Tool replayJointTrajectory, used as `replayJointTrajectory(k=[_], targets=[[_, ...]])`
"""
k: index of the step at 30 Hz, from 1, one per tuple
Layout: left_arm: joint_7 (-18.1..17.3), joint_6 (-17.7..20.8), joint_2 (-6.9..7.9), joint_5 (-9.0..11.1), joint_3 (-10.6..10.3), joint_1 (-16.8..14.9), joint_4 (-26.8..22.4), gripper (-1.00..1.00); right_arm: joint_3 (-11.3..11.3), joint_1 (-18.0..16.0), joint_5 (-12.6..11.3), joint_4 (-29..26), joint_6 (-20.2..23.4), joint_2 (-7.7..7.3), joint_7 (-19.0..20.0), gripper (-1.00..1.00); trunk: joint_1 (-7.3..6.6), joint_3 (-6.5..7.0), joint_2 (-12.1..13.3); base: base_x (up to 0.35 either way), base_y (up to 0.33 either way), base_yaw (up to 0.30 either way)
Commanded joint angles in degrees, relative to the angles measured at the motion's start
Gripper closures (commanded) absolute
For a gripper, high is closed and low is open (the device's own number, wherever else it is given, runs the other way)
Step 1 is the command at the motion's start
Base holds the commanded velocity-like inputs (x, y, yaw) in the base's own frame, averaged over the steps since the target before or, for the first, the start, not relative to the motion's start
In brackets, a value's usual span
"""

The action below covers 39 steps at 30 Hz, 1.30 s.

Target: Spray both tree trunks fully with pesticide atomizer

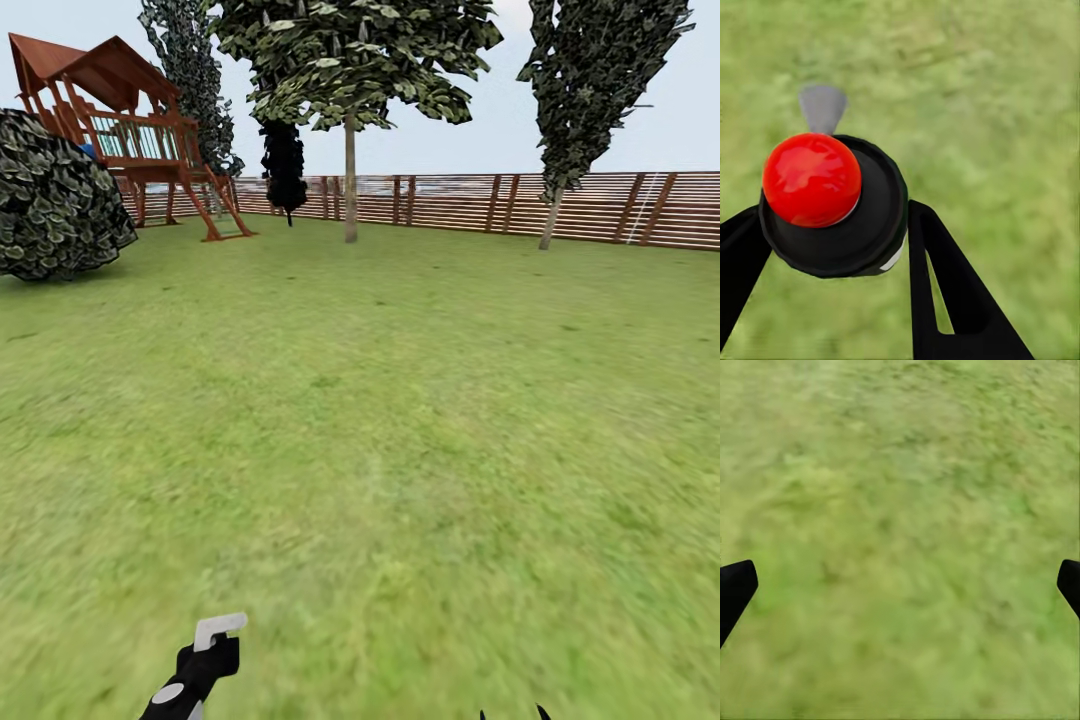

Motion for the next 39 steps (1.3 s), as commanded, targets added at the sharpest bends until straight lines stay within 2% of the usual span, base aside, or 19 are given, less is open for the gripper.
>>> replayJointTrajectory(k=[1,39], targets=[[0.0,0.0,0.00,0.0,0.0,0.0,0.0,1.00,0.0,0.0,0.0,0.0,0.0,0.00,0.0,-1.00,0.00,0.00,0.0,0.327,0.144,0.000],[0.0,-0.1,-0.18,0.0,0.1,0.1,0.1,1.00,0.0,0.0,0.0,0.0,0.0,0.00,0.0,-1.00,0.00,0.00,0.0,0.325,0.128,0.000]])
